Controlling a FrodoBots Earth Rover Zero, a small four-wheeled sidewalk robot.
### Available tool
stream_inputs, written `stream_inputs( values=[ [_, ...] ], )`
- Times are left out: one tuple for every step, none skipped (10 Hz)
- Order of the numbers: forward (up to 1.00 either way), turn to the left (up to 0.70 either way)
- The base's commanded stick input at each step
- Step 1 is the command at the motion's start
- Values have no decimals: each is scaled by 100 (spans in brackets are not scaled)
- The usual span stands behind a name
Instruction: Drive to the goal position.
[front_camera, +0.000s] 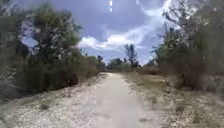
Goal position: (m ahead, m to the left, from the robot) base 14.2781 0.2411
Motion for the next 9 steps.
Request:
stream_inputs(
  values=[
    [50,0],
    [50,0],
    [50,0],
    [50,0],
    [50,0],
    [50,0],
    [50,0],
    [50,0],
    [50,0]
  ],
)
